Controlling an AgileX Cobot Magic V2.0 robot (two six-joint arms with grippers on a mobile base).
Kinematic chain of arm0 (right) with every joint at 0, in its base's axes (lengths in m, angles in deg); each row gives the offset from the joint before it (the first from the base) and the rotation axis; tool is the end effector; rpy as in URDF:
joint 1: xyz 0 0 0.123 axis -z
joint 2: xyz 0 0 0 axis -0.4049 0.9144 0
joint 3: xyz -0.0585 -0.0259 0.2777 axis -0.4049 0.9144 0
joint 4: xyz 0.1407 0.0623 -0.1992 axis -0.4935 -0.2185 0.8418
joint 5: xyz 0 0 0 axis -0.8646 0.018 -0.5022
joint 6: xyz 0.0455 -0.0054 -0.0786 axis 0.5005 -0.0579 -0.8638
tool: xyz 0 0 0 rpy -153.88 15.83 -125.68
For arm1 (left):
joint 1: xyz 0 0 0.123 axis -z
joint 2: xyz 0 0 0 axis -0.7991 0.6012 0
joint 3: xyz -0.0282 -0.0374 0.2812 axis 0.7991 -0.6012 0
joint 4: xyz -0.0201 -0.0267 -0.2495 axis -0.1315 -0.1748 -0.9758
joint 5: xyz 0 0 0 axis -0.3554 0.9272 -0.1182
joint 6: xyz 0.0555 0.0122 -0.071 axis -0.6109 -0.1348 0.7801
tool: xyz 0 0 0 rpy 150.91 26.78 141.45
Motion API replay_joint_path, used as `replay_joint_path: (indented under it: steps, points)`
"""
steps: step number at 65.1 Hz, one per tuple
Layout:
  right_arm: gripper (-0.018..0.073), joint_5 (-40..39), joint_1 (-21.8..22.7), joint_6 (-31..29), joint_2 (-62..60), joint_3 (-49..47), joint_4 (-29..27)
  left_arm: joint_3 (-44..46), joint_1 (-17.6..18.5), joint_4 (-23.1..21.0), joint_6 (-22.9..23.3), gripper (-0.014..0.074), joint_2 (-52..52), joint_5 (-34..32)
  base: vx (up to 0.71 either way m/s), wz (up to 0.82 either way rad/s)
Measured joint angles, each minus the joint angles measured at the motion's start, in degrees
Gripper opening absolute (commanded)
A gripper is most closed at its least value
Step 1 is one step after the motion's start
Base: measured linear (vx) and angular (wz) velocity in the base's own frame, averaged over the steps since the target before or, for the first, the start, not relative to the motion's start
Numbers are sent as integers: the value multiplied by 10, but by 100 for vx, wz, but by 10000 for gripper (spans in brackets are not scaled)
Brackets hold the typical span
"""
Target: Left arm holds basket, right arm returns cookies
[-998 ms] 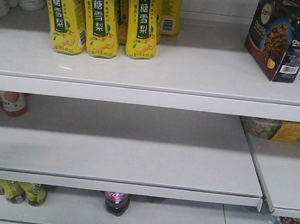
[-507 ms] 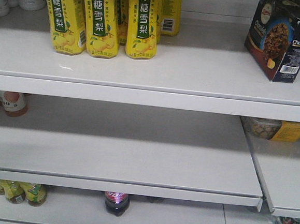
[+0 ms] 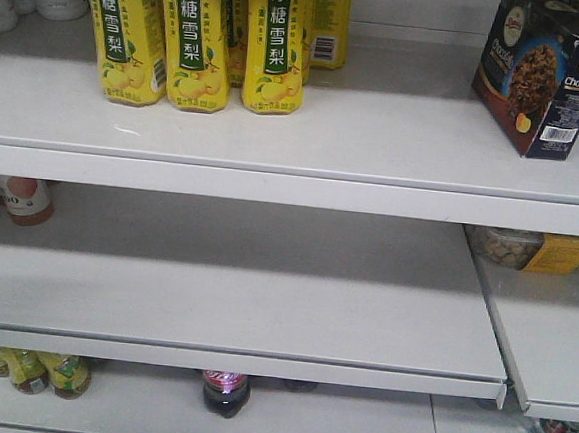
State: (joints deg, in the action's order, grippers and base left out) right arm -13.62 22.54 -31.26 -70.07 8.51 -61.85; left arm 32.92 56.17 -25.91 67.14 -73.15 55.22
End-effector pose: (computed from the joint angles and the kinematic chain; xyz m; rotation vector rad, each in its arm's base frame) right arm 0.0565 0.0009 0.2009 -0.0204 1.5372 0.0088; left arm 0.0571 -0.0019 0.1920 -0.0447 1.6208 -0.1064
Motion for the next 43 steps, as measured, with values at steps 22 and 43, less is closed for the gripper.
replay_joint_path:
  steps: [22,43]
  points:
    - [-6,0,0,0,0,0,0,0,0,0,0,3,0,0,0,0]
    - [-6,0,0,0,0,0,0,0,0,0,0,3,0,0,0,0]
